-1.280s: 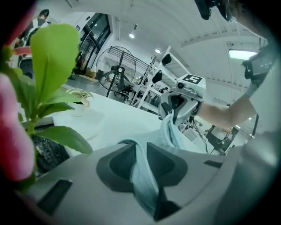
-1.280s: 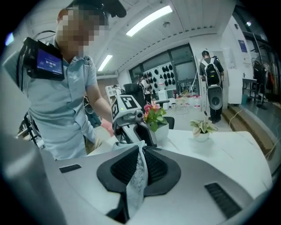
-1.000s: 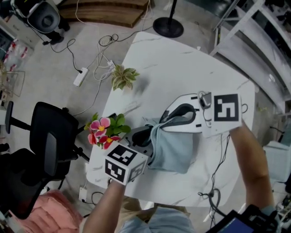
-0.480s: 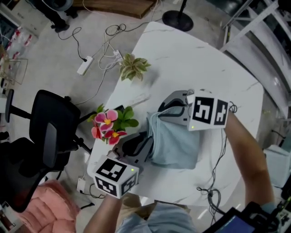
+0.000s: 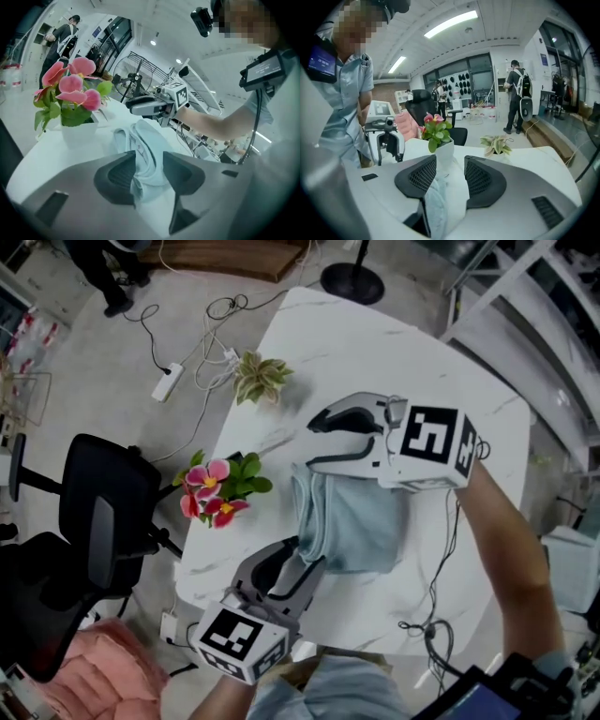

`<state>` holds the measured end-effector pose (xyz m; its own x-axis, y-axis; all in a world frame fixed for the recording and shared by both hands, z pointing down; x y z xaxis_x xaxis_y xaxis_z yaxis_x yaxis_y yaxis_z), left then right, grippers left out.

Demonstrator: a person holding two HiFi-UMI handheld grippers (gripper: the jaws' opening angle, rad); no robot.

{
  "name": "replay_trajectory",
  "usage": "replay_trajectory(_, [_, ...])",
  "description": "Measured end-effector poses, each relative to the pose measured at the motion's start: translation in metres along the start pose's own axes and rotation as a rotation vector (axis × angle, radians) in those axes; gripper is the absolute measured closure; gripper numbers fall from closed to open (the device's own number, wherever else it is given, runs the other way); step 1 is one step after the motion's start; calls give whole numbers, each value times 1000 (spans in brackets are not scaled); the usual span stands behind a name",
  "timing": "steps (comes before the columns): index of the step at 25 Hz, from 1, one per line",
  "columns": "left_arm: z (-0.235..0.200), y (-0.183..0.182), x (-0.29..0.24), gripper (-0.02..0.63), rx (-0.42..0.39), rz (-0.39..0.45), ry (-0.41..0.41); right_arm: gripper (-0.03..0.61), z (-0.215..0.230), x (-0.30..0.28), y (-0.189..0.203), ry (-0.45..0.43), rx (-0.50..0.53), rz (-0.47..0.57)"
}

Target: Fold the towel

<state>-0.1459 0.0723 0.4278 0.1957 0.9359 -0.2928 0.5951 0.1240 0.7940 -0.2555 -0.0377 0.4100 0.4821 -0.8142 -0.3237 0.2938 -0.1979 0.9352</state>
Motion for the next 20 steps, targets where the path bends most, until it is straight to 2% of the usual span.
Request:
replay_trajectory(3, [9, -1, -3, 425, -12, 3, -7, 380, 6, 18, -18, 102, 33, 64])
replay_trajectory(5, [14, 1, -4, 423, -44, -9, -16, 396, 2, 38, -28, 156, 16, 127])
replay_trajectory(6, [14, 4, -5, 419, -54, -17, -26, 419, -5, 49, -31, 159, -7, 154])
replay_trajectory(8, [10, 12, -11, 416, -46, -36, -54, 474, -27, 68, -29, 110, -52, 176])
replay_trajectory(11, [3, 26, -21, 416, -63, -90, -102, 515, -62, 81, 4, 33, -90, 49])
replay_trajectory(12, [2, 28, -22, 443, -79, -107, -115, 515, -69, 82, 18, 40, -94, -10])
replay_trajectory(13, [3, 28, -22, 516, -88, -116, -121, 511, -71, 80, 31, 60, -90, -58])
replay_trajectory(14, [6, 25, -19, 554, -83, -116, -119, 512, -71, 77, 41, 82, -79, -87])
replay_trajectory(16, [15, 16, -9, 563, -33, -94, -103, 511, -69, 67, 48, 106, -52, -78])
replay_trajectory(18, [21, 13, 0, 563, 63, -67, -94, 512, -64, 60, 39, 119, -45, -2])
replay_trajectory(20, [17, 25, 4, 563, 169, -63, -102, 512, -58, 53, 27, 135, -54, 61])
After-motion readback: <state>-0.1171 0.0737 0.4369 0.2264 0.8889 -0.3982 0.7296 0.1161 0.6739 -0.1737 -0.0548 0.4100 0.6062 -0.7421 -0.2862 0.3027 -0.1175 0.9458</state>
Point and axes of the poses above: the fingertips, and each gripper's own axes: x backward along the fingers, z to its right, y out of its underside, the point moved 3 cm from there along x, backward along the fingers, and after that the axes turned 13 degrees about z, right-handed, at the moved point
